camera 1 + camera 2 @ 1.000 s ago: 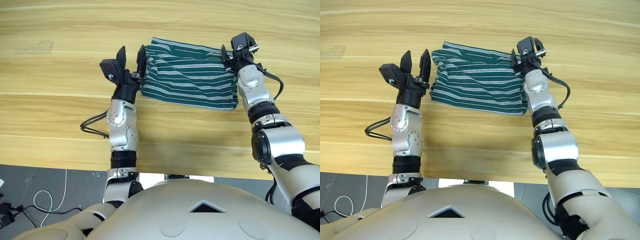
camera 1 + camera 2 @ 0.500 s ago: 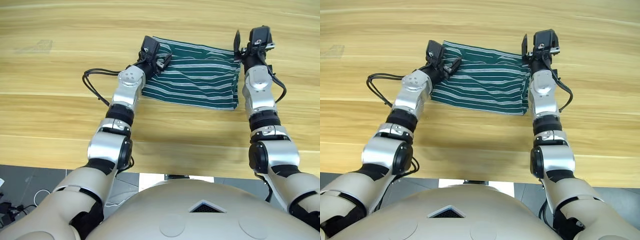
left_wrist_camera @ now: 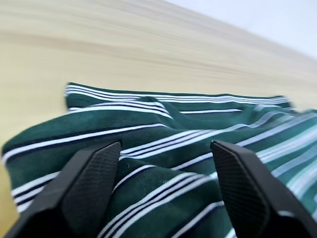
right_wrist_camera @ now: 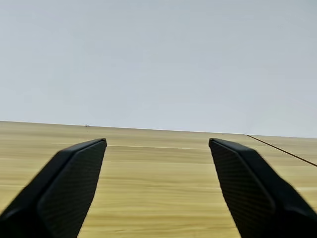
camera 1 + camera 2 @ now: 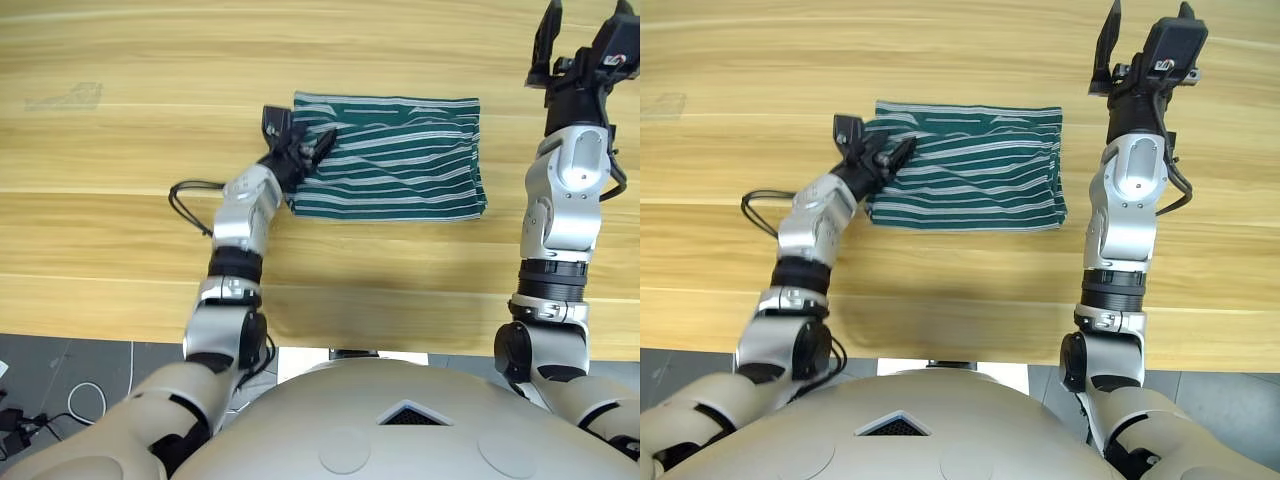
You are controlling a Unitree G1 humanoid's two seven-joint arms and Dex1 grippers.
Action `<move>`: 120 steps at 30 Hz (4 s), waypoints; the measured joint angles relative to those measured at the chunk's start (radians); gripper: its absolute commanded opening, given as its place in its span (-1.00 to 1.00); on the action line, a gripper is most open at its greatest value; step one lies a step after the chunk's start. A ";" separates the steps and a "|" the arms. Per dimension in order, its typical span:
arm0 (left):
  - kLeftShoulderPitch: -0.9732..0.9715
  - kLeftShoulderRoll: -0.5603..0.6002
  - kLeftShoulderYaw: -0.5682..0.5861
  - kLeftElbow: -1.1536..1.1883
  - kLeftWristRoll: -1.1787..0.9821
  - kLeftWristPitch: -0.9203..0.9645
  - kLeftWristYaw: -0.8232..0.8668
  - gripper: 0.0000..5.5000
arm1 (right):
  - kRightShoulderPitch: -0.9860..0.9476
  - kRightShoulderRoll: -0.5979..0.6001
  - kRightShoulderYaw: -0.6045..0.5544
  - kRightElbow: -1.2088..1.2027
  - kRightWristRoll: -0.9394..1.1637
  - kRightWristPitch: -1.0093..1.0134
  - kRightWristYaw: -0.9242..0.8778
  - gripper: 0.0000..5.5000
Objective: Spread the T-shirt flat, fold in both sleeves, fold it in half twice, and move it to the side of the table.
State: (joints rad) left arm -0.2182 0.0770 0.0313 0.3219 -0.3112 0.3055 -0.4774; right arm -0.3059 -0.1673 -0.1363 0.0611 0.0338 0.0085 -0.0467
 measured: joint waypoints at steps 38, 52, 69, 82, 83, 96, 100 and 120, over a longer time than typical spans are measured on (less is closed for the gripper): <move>-0.112 -0.119 -0.420 0.228 0.110 -0.184 -0.275 0.22 | 0.153 -0.071 0.018 0.346 -0.176 -0.219 -0.108 0.40; -0.355 -0.203 -0.084 0.681 0.068 -0.335 -0.002 0.22 | 0.129 -0.071 0.030 0.411 -0.214 -0.313 -0.170 0.40; 0.444 -0.122 -0.206 -0.352 -0.079 -0.149 0.168 0.22 | 0.271 -0.015 0.171 0.221 -0.297 -0.337 -0.181 0.40; 0.513 -0.031 -0.261 -0.598 -0.036 -0.149 0.146 0.22 | 0.272 -0.024 0.229 0.159 -0.408 -0.321 -0.168 0.40; 0.497 -0.046 -0.254 -0.552 -0.025 -0.167 0.154 0.22 | 0.274 -0.032 0.228 0.156 -0.411 -0.330 -0.167 0.40; 0.586 0.106 -0.297 -0.605 -0.121 -0.264 -0.185 0.22 | 0.310 -0.044 0.224 0.101 -0.440 -0.341 -0.171 0.40; 0.581 0.131 -0.271 -0.605 -0.120 -0.264 -0.197 0.22 | 0.309 -0.043 0.224 0.118 -0.448 -0.341 -0.182 0.40; 0.278 0.158 -0.378 -0.216 0.134 -0.223 -0.145 0.22 | 0.278 -0.041 0.233 0.137 -0.450 -0.335 -0.189 0.40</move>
State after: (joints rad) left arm 0.0602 0.2346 -0.3463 0.1063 -0.1776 0.0822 -0.6223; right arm -0.0281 -0.2084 0.0969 0.1978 -0.4165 -0.3263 -0.2357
